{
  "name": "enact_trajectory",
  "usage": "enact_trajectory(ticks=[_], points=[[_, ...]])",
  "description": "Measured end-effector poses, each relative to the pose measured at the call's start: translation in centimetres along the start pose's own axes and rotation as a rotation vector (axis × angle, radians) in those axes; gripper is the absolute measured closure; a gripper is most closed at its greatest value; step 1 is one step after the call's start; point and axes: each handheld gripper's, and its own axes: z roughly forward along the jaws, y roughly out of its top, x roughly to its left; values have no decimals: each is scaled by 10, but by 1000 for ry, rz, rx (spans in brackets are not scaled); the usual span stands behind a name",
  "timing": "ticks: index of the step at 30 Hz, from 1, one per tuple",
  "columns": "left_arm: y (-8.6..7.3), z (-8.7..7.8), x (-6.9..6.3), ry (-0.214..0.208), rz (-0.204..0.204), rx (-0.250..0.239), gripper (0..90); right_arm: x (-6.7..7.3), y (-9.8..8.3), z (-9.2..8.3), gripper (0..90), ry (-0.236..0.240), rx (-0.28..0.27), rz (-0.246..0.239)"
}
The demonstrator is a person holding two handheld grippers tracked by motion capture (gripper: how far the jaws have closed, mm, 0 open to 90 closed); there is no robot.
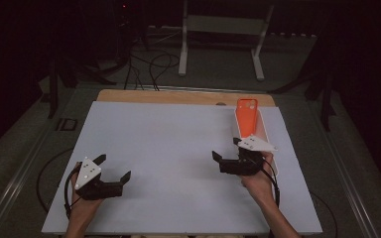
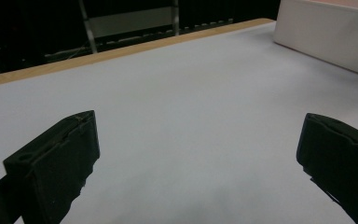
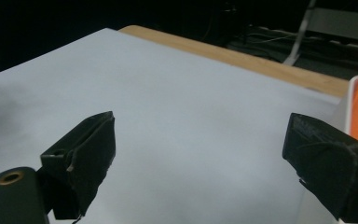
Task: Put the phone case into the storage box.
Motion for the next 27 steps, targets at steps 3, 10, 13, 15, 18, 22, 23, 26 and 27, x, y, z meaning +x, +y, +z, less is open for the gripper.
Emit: enact_trajectory(ticks=[3,10,13,15,18,22,23,26,27], points=[[0,0,0,0,0,-1,0,3,-10,-5,95,14,-6,2],[0,0,0,-1,-1,-4,0,4,-29,-15,97,56,-51,-12],[1,0,-1,-4,2,-4,0,6,-38,-20,97,71,-76,-28],[1,0,-1,-6,4,-4,0,6,-43,-22,97,76,-88,-33],[0,0,-1,-7,4,-5,0,6,-50,-23,97,84,-100,-26],[0,0,-1,-7,3,-4,0,8,-55,-28,97,90,-132,-41],[0,0,-1,-7,3,-4,0,8,-56,-29,97,88,-140,-42],[0,0,0,-8,2,-6,0,9,-59,-35,97,81,-162,-50],[0,0,0,-8,0,-8,0,9,-60,-36,97,82,-167,-50]])
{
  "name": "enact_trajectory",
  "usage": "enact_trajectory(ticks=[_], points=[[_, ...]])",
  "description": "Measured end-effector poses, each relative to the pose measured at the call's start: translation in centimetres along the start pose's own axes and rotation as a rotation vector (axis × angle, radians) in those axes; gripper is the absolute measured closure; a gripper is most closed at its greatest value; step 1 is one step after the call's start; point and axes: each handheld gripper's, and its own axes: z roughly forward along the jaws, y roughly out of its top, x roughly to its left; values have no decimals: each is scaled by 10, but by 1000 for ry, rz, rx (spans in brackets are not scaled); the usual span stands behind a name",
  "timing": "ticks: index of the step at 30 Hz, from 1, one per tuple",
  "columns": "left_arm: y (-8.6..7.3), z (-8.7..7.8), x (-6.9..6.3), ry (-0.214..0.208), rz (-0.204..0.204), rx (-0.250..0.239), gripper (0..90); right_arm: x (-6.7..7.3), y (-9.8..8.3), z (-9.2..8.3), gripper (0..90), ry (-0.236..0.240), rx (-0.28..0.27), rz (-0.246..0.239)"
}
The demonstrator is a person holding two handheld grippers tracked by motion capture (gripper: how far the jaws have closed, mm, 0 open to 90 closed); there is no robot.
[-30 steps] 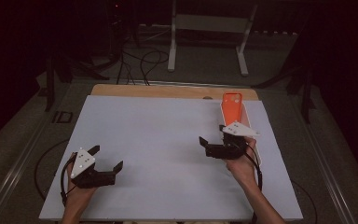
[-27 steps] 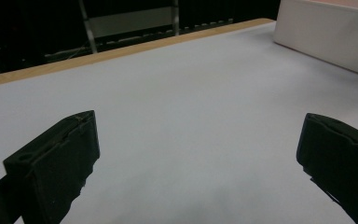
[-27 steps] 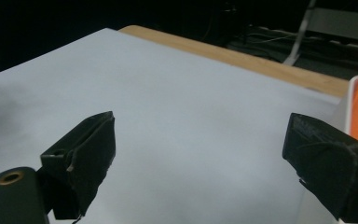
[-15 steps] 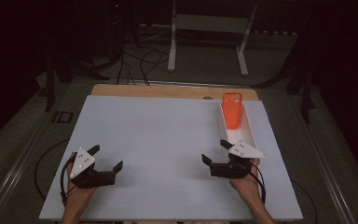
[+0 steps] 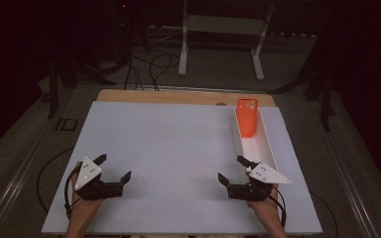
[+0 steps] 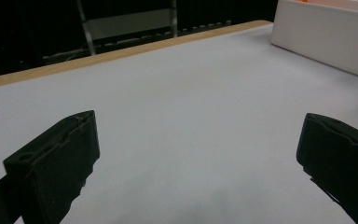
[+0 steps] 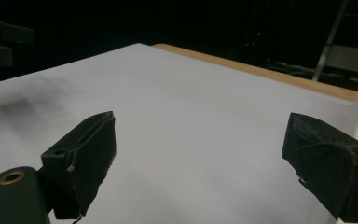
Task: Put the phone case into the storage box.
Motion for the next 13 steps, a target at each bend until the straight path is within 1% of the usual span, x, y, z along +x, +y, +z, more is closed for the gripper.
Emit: enact_trajectory(ticks=[2,6,9,11,13], points=[[0,0,0,0,0,0,0,0,-1,-2,97,2,-2,8],[-1,1,0,-3,2,5,0,3,-6,-7,97,6,-6,5],[-1,1,0,-2,4,6,0,4,-6,-8,97,12,-10,-6],[-1,1,0,-2,3,5,0,4,-7,-7,97,15,-8,-1],[-1,1,0,-1,4,5,0,3,-7,-7,97,16,-7,-6]])
